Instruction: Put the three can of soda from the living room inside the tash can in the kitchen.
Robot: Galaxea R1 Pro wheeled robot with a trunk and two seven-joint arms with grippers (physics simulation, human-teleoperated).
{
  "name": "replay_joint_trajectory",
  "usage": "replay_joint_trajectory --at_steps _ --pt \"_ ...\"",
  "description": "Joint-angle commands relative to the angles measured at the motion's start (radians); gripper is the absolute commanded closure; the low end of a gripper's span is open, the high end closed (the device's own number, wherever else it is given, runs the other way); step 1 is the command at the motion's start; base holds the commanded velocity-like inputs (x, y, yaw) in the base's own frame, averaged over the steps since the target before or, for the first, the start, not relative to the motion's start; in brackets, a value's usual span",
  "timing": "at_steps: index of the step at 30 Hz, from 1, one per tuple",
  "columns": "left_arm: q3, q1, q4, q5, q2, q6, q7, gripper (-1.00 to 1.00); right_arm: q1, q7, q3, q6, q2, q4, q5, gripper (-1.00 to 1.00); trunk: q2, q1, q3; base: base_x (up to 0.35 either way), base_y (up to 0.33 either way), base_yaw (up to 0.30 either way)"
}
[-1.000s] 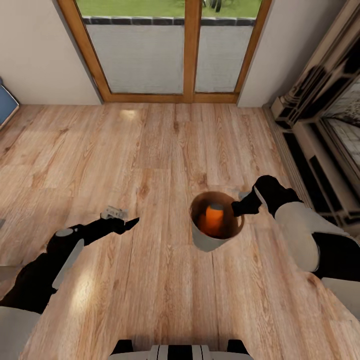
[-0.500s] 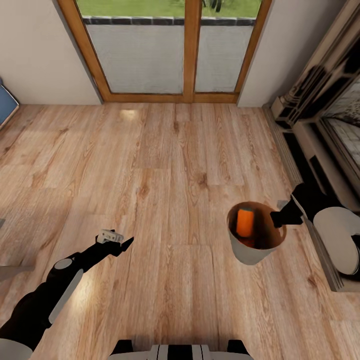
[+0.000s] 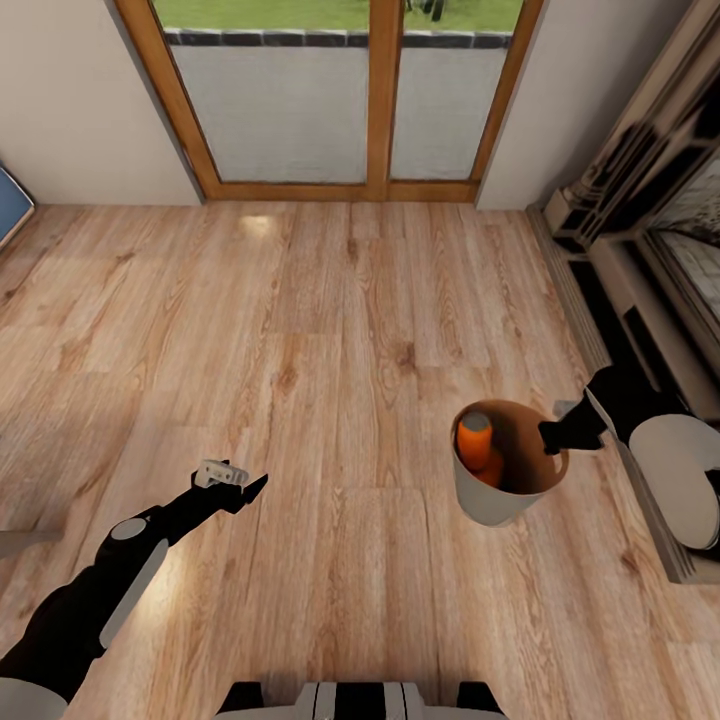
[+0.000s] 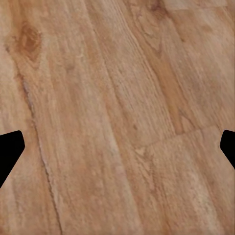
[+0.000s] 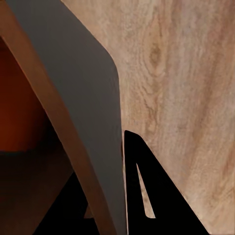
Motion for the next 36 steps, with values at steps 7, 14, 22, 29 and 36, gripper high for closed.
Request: replay_joint_trajectory --at_steps 7,14,22,29,36 --pt "0.0 0.0 0.0 0.0 0.0 0.001 0.022 -1.0 0.0 0.006 -0.005 0.005 0.0 -0.002 -0.015 1.0 -0.049 0.027 -0.022 0.0 0.0 0.0" --pt "0.0 0.0 0.0 0.0 -0.002 0.001 0.034 -1.0 0.0 0.005 -0.006 0.005 0.0 -0.014 -0.015 1.0 -0.098 0.054 -0.044 0.0 0.0 0.0" --pt "-0.001 0.0 0.0 0.0 -0.003 0.001 0.035 -1.0 0.0 0.003 -0.006 -0.009 0.003 -0.044 -0.014 1.0 -0.154 0.084 -0.069 0.0 0.0 0.0" --pt "-0.001 -0.001 0.0 0.001 -0.003 0.001 0.035 -1.0 0.0 0.001 -0.007 -0.055 0.002 -0.068 -0.026 1.0 -0.203 0.111 -0.091 0.0 0.0 0.0" --pt "0.0 0.0 0.0 0.001 -0.003 0.001 0.033 -1.0 0.011 0.003 -0.007 -0.066 0.0 -0.111 -0.043 1.0 -0.252 0.138 -0.113 0.0 0.0 0.0"
